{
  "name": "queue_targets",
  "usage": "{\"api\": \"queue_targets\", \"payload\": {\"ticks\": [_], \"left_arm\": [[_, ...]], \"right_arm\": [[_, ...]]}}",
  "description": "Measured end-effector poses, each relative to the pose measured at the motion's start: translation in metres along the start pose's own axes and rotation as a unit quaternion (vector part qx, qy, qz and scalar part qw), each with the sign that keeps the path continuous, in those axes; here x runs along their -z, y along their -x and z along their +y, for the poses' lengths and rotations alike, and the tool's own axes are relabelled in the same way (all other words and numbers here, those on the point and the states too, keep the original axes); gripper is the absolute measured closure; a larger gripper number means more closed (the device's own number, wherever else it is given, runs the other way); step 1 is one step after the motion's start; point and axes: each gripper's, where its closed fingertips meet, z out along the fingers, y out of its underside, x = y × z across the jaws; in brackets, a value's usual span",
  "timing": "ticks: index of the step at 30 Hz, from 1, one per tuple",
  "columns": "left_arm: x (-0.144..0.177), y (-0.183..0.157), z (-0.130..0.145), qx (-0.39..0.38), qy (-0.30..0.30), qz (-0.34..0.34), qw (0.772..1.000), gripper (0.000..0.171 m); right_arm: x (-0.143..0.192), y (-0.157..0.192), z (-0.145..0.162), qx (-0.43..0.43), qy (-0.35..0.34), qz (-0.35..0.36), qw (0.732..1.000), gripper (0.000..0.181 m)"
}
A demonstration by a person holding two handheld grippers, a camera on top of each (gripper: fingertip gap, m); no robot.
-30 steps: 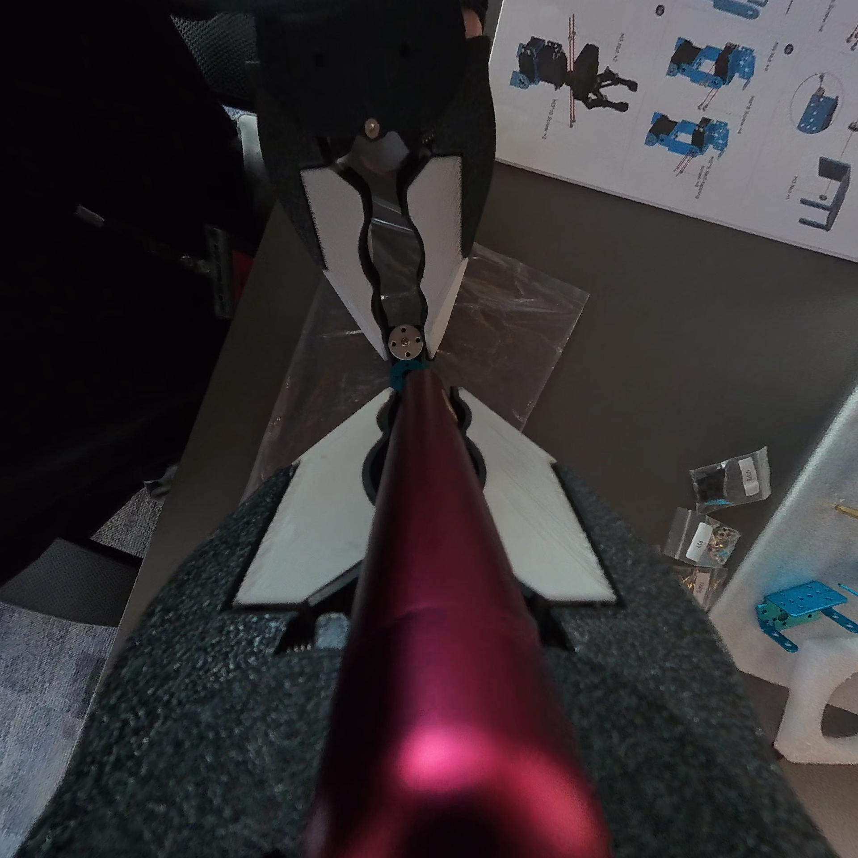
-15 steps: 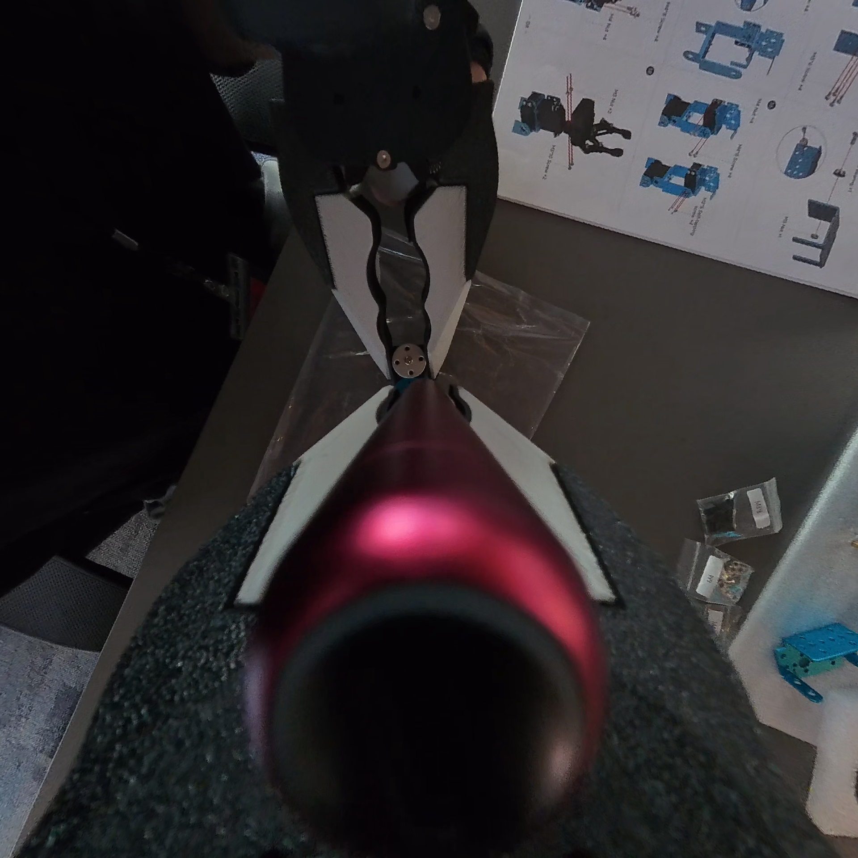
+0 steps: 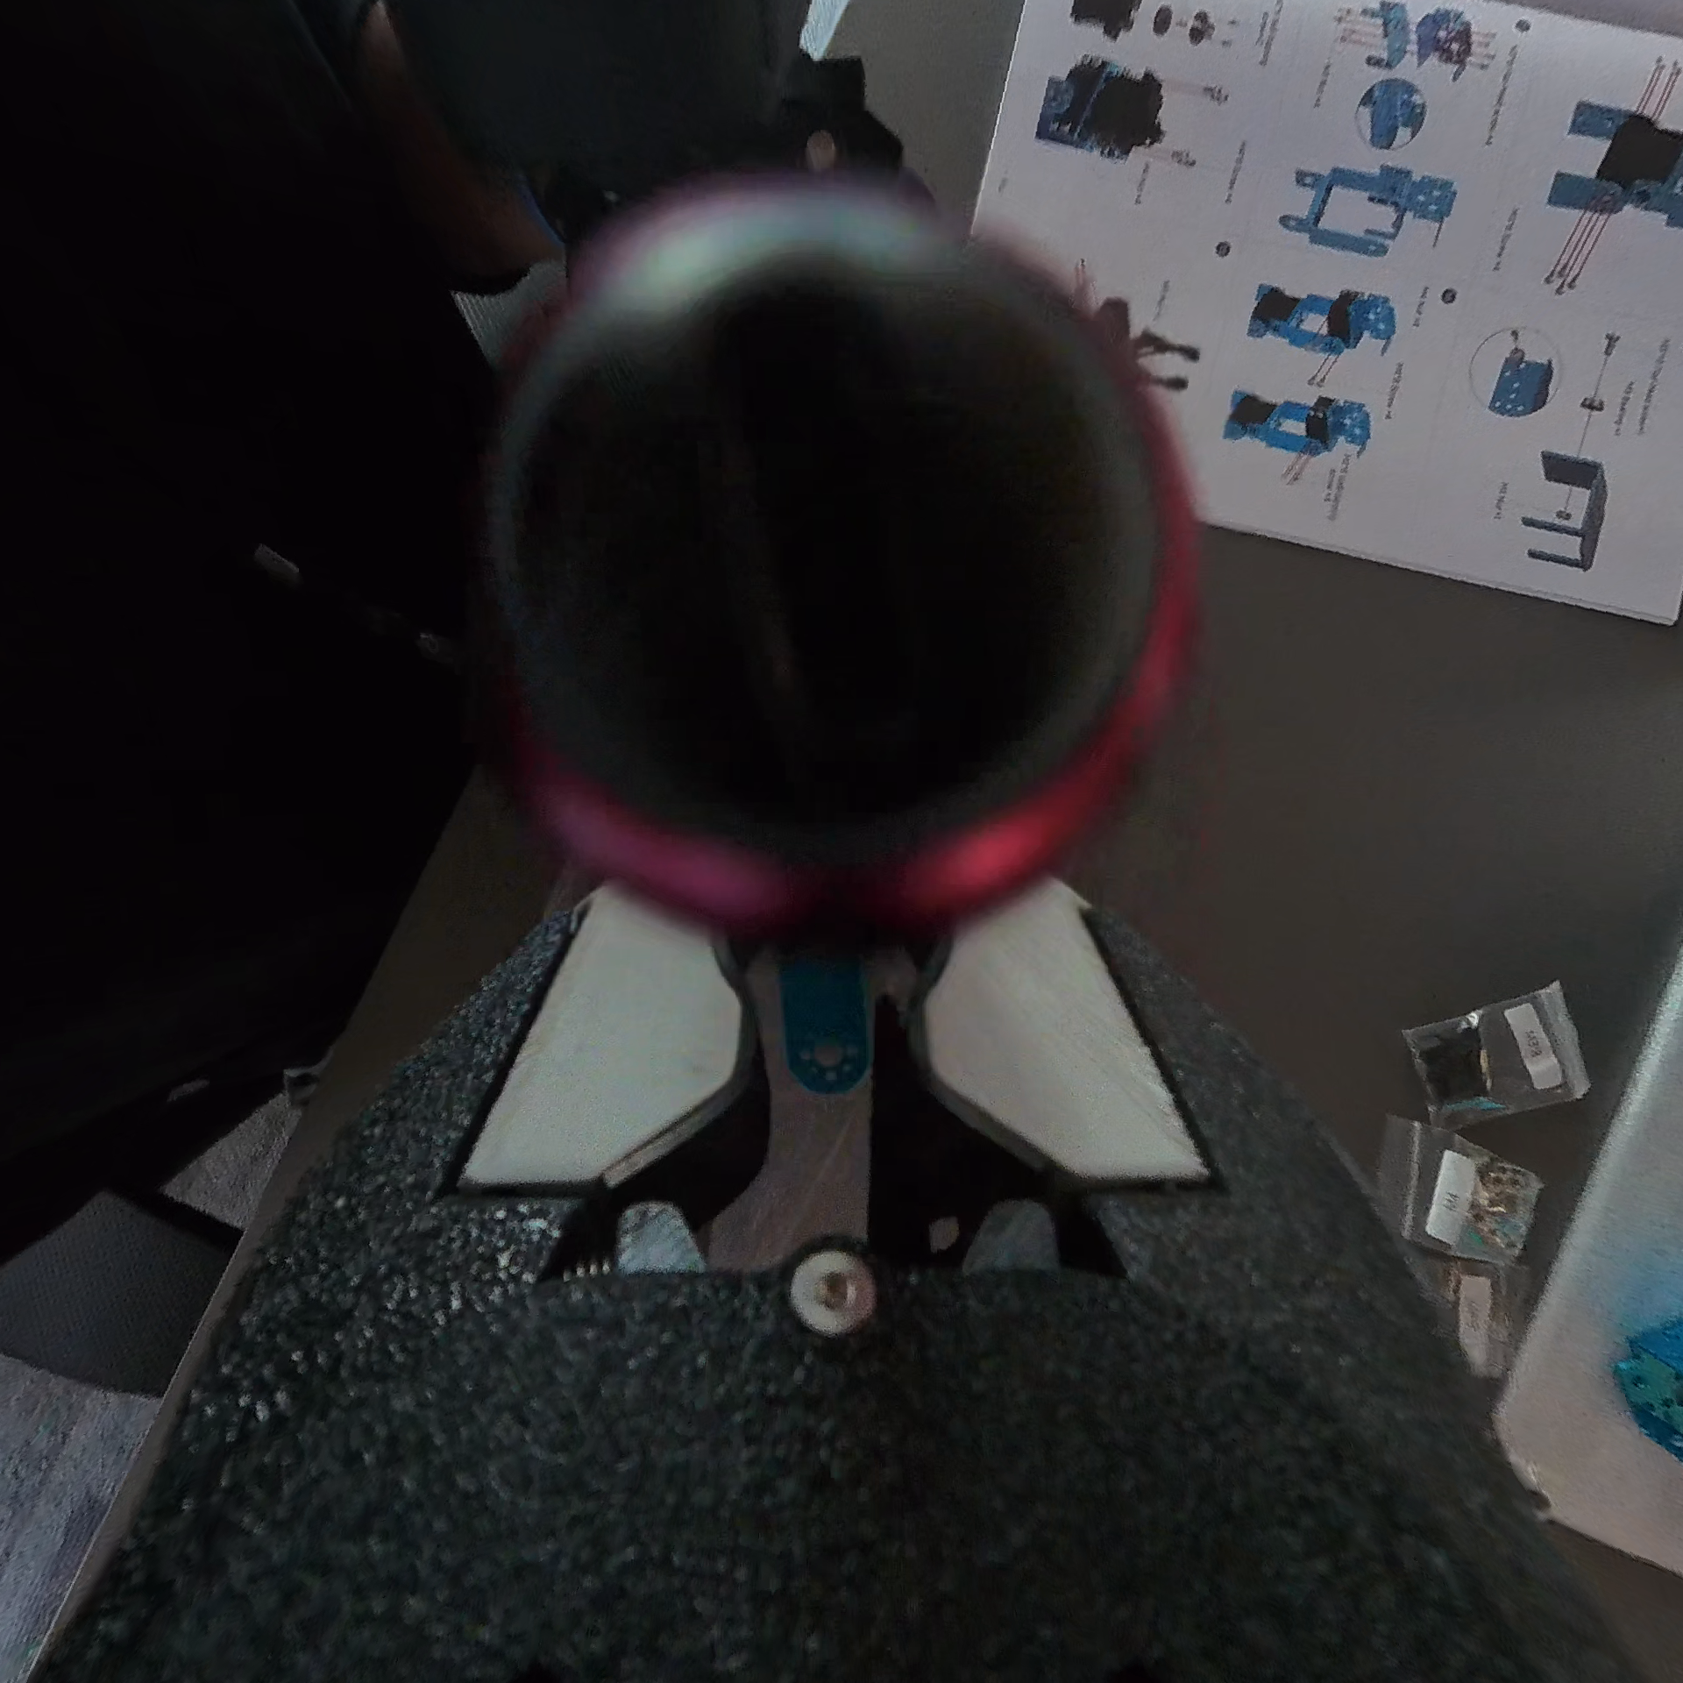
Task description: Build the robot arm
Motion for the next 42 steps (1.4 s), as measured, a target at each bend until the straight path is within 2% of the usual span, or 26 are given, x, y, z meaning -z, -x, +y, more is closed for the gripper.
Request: {"api": "queue_targets", "payload": {"ticks": [1, 11, 16, 25, 29, 38, 42], "left_arm": [[0.0, 0.0, 0.0, 0.0, 0.0, 0.0, 1.0, 0.151], [0.0, 0.0, 0.0, 0.007, 0.0, 0.004, 1.0, 0.151], [0.0, 0.0, 0.0, 0.008, 0.0, 0.005, 1.0, 0.151], [-0.001, 0.0, 0.0, 0.006, 0.002, 0.005, 1.0, 0.151], [-0.001, -0.001, 0.0, 0.006, 0.004, 0.003, 1.0, 0.151], [0.0, -0.001, 0.001, 0.01, 0.003, 0.008, 1.0, 0.151], [0.0, -0.003, 0.001, 0.008, 0.004, 0.012, 1.0, 0.151]], "right_arm": [[-0.001, 0.0, -0.001, -0.002, -0.011, 0.002, 1.0, 0.16], [-0.002, 0.001, -0.007, 0.001, -0.121, 0.012, 0.993, 0.16], [-0.001, 0.003, -0.008, 0.013, -0.149, 0.025, 0.988, 0.159], [0.001, -0.001, -0.008, -0.02, -0.197, -0.007, 0.98, 0.16], [0.004, 0.001, -0.002, -0.004, -0.159, -0.008, 0.987, 0.16], [0.012, 0.002, 0.026, 0.02, 0.009, -0.008, 1.0, 0.158], [0.012, 0.003, 0.024, 0.015, 0.036, -0.024, 0.999, 0.158]]}}
